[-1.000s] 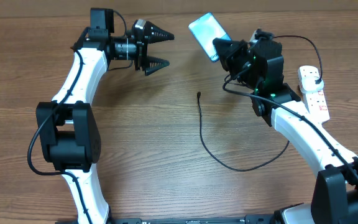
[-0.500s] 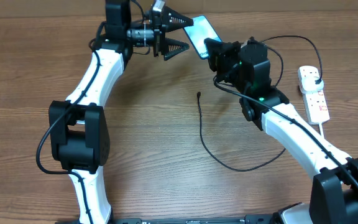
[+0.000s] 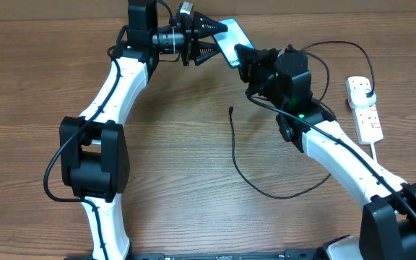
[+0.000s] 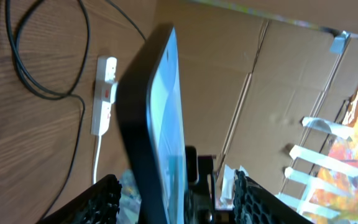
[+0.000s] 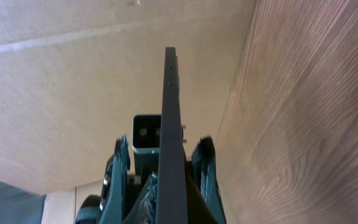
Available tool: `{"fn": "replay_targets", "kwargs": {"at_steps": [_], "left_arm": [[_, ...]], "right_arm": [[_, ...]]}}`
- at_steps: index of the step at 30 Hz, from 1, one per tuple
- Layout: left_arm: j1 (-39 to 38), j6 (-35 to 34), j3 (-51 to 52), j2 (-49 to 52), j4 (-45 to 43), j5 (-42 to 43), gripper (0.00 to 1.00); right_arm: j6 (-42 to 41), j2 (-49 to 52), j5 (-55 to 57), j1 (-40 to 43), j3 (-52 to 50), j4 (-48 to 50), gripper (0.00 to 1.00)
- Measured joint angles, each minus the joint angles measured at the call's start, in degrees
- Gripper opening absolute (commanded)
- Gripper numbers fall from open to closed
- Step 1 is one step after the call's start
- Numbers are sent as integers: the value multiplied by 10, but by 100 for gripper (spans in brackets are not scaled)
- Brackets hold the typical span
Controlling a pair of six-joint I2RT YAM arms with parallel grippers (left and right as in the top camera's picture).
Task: Plug charger to phone and switch on socket
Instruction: 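Regrasp the phone's top edge with the left gripper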
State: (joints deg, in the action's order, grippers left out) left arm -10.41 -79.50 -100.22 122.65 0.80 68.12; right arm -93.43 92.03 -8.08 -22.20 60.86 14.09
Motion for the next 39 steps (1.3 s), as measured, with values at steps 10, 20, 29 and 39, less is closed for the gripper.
{"fn": "replay_targets", "kwargs": {"at_steps": [10,20,29,39], "left_arm": [[0,-15,0,0,0,-24,28],[0,-16,0,0,2,-30,9],[0,-33,0,0,0,-30,4],[0,-28,0,0,2,-31,4]], "right_arm": [[-10,0,0,-14,0,0,4],[-11,0,1,-16,0,5,4],[-36,0,2,-16,0,8,4],[-26,0,2,-16,0,8,21]]}}
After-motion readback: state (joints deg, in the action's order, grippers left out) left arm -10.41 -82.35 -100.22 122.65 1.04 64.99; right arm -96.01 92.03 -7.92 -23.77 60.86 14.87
